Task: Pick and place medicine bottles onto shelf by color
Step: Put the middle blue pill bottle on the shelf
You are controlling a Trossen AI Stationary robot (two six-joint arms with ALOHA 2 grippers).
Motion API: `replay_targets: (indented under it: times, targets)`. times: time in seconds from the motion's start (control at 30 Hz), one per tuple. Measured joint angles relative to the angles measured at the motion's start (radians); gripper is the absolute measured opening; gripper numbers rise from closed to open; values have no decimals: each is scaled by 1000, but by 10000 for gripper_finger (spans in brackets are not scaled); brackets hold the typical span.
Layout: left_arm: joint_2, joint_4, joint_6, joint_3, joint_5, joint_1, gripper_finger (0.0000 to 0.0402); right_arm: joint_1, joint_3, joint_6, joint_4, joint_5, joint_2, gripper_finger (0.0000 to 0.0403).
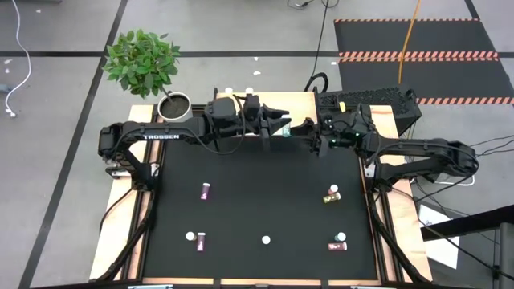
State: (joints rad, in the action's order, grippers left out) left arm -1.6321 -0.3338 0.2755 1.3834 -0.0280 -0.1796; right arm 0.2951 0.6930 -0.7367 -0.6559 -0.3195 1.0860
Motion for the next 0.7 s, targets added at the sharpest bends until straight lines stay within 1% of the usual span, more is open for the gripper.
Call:
replay_targets:
  times: [0.17,0.27,0.43,0.57,0.7]
  targets:
    - [0,14,-49,0,-2,-1,124,0,0,42,5,0,12,224]
    - [0,31,-97,0,-37,-1,124,5,0,59,6,0,11,198]
    - [0,32,-101,0,-51,-1,124,6,0,65,10,0,11,166]
    - [0,31,-114,0,-51,-1,124,6,0,68,12,-8,11,149]
    - [0,31,-117,0,-51,-1,124,6,0,73,12,-26,16,146]
